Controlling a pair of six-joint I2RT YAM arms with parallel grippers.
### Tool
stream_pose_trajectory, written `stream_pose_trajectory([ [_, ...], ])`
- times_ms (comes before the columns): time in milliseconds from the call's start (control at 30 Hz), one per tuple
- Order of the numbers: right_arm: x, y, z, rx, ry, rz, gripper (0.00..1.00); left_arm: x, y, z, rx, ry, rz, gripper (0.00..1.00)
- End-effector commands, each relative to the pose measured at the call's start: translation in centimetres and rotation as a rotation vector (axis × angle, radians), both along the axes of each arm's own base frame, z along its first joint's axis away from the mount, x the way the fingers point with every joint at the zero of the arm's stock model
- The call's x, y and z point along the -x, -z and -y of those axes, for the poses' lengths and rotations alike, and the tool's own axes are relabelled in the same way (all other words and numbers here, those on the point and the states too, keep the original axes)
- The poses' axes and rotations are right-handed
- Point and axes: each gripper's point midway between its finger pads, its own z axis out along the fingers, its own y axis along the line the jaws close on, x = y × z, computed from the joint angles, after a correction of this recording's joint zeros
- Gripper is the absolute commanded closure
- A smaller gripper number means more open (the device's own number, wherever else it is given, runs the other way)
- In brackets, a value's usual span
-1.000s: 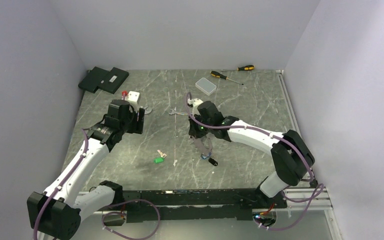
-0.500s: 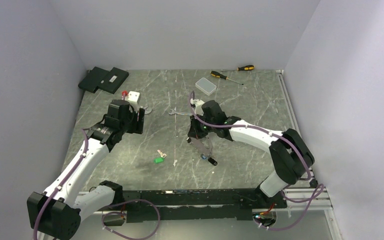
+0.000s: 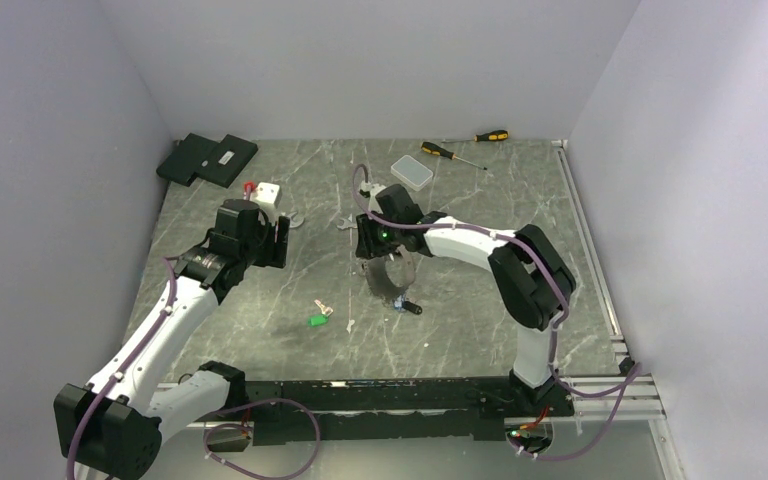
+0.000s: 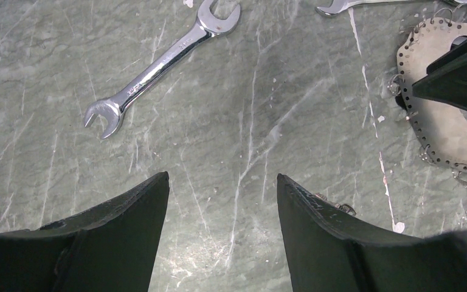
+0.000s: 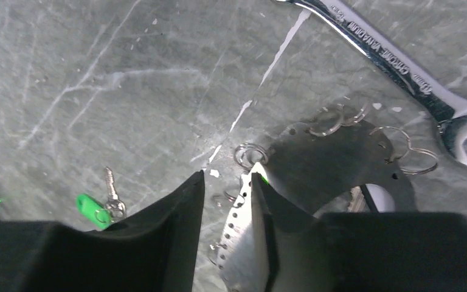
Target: Put the keys on the keyring
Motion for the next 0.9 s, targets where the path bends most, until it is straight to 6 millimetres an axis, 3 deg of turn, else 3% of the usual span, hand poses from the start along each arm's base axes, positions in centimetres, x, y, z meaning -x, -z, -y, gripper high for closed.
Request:
stream_pose_trajectory([
  [0, -1.1, -2.3, 0.8, 0.028, 0.011, 0.080, 0.58, -0.6, -2.2, 0.4, 0.021, 0.014, 0.067, 0.30],
  [233, 1.6, -2.2, 2.8, 0.106, -0.050, 0.064, 0.54, -0.6, -2.2, 0.5, 0.024, 0.019, 0.064, 0.30],
  [567, 7.3, 0.1, 2.1, 0.144, -0.191, -0.016, 0.55, -0.6, -2.2, 0.7, 0.029, 0.025, 0.065, 0.30],
  [867, 7.7, 1.6, 1.0, 0.164, -0.190, -0.059, 0.55, -0.5, -2.4, 0.6, 0.030, 0.025, 0.068, 0.30],
])
